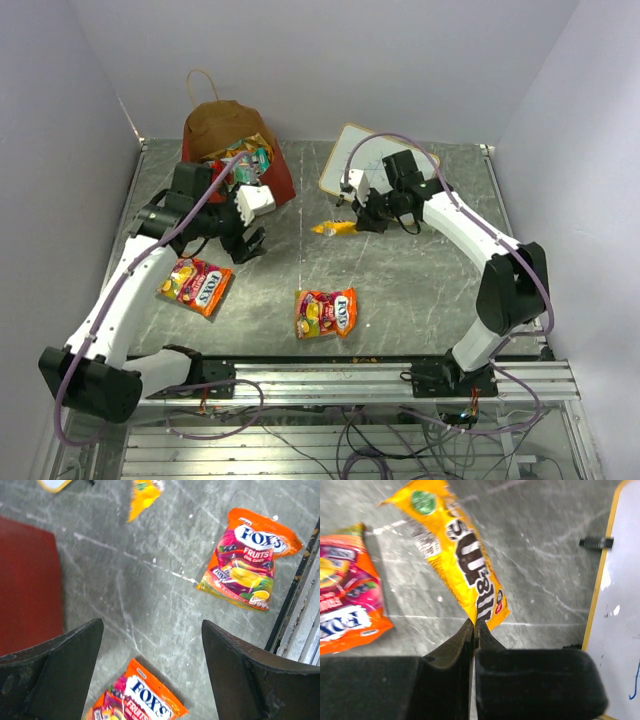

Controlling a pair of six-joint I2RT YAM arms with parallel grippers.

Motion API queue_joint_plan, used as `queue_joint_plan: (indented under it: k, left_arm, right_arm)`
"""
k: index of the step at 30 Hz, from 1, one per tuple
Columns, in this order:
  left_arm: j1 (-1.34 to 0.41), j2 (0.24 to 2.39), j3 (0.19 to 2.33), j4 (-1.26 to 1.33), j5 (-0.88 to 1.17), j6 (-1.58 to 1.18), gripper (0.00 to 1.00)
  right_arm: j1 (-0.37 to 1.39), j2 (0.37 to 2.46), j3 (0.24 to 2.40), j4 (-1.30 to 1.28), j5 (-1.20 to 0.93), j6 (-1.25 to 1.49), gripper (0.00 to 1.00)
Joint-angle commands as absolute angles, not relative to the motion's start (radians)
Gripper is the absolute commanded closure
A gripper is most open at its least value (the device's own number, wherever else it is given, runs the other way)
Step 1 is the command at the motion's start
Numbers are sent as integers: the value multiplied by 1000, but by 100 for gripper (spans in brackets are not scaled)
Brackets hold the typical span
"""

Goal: Place the snacks into the paper bag
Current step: Pick up the snack from the center of the board, then place the snack in the paper bag.

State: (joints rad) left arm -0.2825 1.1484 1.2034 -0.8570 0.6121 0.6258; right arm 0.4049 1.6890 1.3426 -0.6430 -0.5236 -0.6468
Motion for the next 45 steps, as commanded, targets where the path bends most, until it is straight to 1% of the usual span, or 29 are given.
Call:
queue_joint_plan:
  k: [1,6,10,17,19,22,32,41,45]
  left_arm:
    - [-360,1211,1291,-854,679,678,10]
    - [-458,1290,1361,-807,654,669,8]
    - [-509,1347,1399,-767,608,679,0]
    - [-541,1369,1389,-692,580,698,0]
    - [-553,1382,1395,-702,580,712,3]
    - [-561,1398,1402,-710,588,729,11]
    - [-562,1383,1391,-705,616,744,33]
    - [-563,1377,1406,-729,628,766,60]
    - [-563,1372,1408,-737,629,777,67]
  right_arm:
    - [399,1628,1414,-725,-720,-613,100]
    - [398,1614,1483,-786,-843,-577,100]
    - [398,1604,1513,-810,-923,-547,100]
    - [398,1558,1487,-804,-1006,-508,100]
    - [398,1547,1476,-790,-1035,-491,100]
    - [398,1536,1463,-776,-1064,-472,100]
    - [398,1511,1422,-745,-1071,-453,100]
    - [398,1518,1413,-745,-1068,-455,100]
    - [397,1520,1406,-745,-1056,-461,100]
